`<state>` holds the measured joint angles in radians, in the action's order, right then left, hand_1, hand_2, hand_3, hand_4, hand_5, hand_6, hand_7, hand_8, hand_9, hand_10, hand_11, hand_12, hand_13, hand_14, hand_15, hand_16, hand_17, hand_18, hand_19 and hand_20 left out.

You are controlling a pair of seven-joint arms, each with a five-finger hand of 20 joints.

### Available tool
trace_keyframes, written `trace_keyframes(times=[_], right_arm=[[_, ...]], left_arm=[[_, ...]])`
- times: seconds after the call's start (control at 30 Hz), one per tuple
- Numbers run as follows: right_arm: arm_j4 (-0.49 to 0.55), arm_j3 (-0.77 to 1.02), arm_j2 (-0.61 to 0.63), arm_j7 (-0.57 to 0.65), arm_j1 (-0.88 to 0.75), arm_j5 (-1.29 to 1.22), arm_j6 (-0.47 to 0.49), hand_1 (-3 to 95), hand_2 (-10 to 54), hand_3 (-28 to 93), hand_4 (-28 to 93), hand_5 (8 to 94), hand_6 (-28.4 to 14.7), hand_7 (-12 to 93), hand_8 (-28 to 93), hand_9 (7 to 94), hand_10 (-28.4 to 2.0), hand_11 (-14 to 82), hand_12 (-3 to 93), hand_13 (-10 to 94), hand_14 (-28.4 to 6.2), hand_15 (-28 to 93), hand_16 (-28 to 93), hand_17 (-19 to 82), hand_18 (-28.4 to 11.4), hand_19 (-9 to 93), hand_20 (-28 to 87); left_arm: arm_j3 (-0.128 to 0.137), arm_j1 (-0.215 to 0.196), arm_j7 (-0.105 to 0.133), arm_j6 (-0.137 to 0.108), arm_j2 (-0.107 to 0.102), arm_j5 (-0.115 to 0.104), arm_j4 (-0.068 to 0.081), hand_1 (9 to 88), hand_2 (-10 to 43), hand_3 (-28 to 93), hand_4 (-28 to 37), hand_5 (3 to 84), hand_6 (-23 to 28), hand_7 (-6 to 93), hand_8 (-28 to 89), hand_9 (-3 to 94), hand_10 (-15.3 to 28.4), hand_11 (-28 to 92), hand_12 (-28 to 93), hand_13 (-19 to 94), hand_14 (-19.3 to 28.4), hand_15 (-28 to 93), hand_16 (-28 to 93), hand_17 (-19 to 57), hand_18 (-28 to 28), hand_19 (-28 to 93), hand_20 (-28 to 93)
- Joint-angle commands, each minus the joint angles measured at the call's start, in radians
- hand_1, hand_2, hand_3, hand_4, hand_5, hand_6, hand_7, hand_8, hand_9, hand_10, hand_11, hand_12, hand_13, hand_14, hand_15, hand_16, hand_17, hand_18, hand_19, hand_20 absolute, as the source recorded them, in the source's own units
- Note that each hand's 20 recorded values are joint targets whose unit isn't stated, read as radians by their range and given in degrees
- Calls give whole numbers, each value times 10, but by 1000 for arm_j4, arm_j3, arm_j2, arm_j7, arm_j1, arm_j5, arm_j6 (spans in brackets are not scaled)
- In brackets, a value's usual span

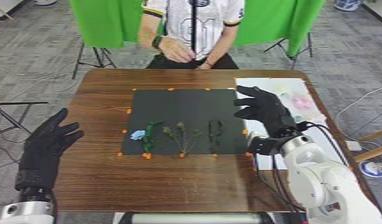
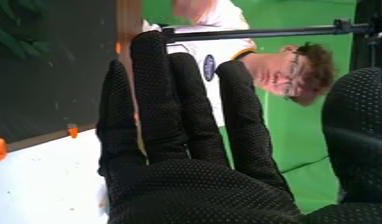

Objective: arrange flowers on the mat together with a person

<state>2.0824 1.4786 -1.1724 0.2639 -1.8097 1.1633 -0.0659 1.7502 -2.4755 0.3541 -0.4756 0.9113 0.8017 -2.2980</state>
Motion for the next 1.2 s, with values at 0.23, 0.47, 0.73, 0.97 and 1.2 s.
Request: trace_keyframes(times=[0.23, 0.47, 0.73, 0.97, 1.2], right_arm=[[4, 25, -14, -17, -25, -32, 0, 220, 25, 684, -256, 484, -1, 143, -116, 512, -178, 185, 153, 464, -184, 565, 87, 130, -227, 586, 150], [3, 25, -31, -9, -17, -50, 15, 220, 26, 686, -257, 484, -1, 143, -116, 513, -177, 186, 153, 463, -185, 566, 87, 128, -226, 580, 152], [5, 28, -22, -2, -18, -53, 4, 216, 28, 688, -258, 486, -1, 143, -115, 517, -177, 189, 153, 463, -185, 566, 86, 128, -228, 582, 158], [4, 26, -27, 1, -26, -55, 14, 216, 30, 689, -258, 486, -2, 143, -115, 518, -177, 191, 153, 463, -185, 568, 86, 128, -227, 581, 160], [6, 31, -30, 0, -30, -50, 17, 216, 31, 688, -258, 486, -2, 142, -115, 518, -177, 190, 152, 462, -185, 570, 87, 128, -227, 580, 160]], left_arm=[[-8, -8, -24, -2, 8, -2, 1, 186, 57, 793, -283, 316, 58, 161, -115, 331, 188, 317, 92, 240, 254, 539, -118, -60, 227, 530, 71], [-19, -4, -31, 2, 10, 2, -2, 187, 58, 792, -283, 316, 58, 161, -115, 329, 188, 315, 92, 239, 255, 541, -116, -64, 225, 528, 65], [-22, -10, -18, -4, 2, -2, -8, 190, 58, 791, -283, 316, 59, 163, -115, 330, 191, 317, 93, 239, 257, 551, -115, -68, 224, 529, 64], [-26, -13, -19, -7, 3, -3, -11, 191, 59, 790, -283, 317, 59, 163, -115, 332, 191, 319, 93, 239, 257, 560, -117, -71, 225, 538, 74], [-18, -17, -23, -3, 1, 7, -22, 192, 59, 791, -283, 317, 61, 164, -115, 331, 190, 320, 92, 240, 258, 564, -119, -70, 226, 544, 78]])
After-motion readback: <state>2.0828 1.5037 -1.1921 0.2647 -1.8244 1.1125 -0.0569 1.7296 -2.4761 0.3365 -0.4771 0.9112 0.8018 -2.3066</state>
